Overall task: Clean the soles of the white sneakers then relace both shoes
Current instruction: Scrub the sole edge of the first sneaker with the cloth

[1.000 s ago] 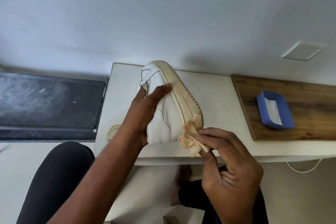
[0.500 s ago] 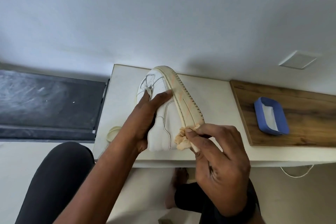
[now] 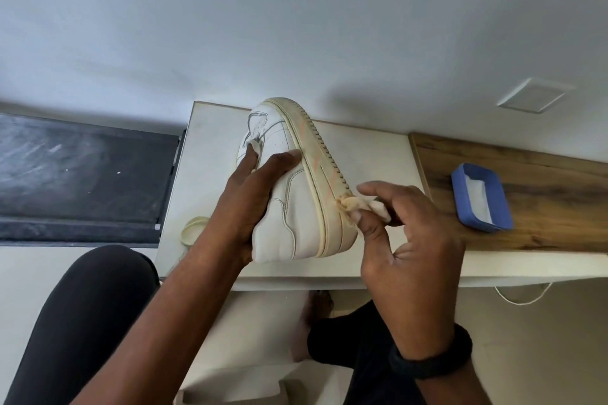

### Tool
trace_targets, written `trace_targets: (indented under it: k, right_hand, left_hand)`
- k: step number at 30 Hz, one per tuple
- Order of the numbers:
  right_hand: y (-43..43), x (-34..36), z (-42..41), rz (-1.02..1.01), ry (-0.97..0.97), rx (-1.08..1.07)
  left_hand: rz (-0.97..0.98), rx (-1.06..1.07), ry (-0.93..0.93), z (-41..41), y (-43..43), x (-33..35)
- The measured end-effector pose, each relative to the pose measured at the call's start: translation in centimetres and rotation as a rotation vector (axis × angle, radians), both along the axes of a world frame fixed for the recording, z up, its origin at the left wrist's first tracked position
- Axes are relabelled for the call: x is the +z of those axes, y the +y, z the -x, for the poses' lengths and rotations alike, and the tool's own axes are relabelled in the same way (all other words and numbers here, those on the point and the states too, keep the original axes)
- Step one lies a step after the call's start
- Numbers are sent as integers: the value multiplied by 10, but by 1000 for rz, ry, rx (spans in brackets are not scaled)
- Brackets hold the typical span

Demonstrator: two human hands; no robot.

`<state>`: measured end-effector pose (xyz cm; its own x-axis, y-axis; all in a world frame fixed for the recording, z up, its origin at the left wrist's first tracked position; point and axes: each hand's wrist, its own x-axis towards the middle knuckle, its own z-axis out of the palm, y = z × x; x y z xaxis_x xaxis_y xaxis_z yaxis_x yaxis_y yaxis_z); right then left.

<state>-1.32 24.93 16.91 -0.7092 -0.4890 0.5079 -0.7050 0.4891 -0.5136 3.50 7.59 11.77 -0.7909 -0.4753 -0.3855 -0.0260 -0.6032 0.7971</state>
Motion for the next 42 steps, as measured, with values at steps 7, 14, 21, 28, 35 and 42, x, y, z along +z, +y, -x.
trace_targets:
  k: [7,14,21,28,35,42]
  right_hand:
    - [0,5,-18,-136,91,50]
    - [6,2,3,-74,-7,32]
    - [6,-1,-6,-130,45,28]
    - [18,3,2,-200,-54,132]
    - [13,7,-8,-195,-42,142]
    - [0,4,22,-152,-101,46]
  left_hand:
    - [14,34,-27,2,6,2]
    - [94,18,-33,-3,9,9]
    - [142,20,-65,-3,11,11]
    - [167,48,-61,-4,14,11]
    - [213,24,-72,-3,19,14]
    - [234,-4,-83,-3,21,12]
